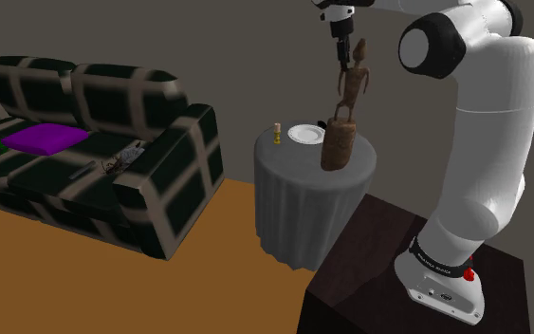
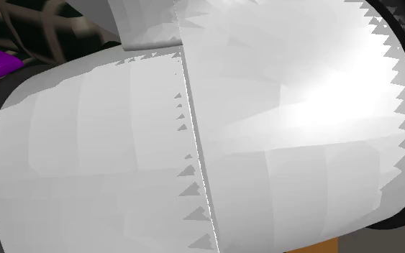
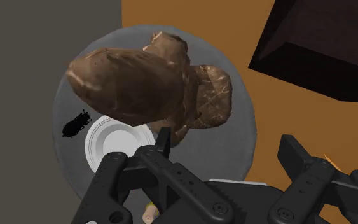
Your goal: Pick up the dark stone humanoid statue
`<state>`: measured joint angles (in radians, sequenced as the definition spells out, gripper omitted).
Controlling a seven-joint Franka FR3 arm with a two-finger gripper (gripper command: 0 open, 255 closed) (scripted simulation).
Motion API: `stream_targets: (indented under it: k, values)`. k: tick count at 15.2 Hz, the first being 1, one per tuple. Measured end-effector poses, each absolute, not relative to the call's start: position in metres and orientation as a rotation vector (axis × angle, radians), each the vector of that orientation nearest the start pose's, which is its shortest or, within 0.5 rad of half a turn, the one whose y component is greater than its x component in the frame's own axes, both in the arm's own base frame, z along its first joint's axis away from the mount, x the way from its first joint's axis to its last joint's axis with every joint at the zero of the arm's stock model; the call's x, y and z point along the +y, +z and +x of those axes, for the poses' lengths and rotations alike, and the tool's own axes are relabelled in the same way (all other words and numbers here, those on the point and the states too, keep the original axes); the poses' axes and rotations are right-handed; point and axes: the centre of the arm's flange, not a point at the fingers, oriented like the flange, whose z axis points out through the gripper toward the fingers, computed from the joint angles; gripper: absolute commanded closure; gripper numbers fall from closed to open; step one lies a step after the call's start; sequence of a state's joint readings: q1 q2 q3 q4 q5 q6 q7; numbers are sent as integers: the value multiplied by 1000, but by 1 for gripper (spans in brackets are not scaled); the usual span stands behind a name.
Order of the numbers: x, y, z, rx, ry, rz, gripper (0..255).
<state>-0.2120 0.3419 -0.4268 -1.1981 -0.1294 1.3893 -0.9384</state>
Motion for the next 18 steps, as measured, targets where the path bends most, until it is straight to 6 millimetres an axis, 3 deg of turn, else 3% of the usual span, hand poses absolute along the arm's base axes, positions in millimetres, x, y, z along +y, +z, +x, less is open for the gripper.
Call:
stream_targets:
  k: [9, 10, 18]
  values:
    - [-356, 556, 533, -493, 458, -3176, 0]
    - [-356, 554, 533, -493, 457, -3176, 255]
    - [-356, 552, 532, -493, 455, -3177, 255]
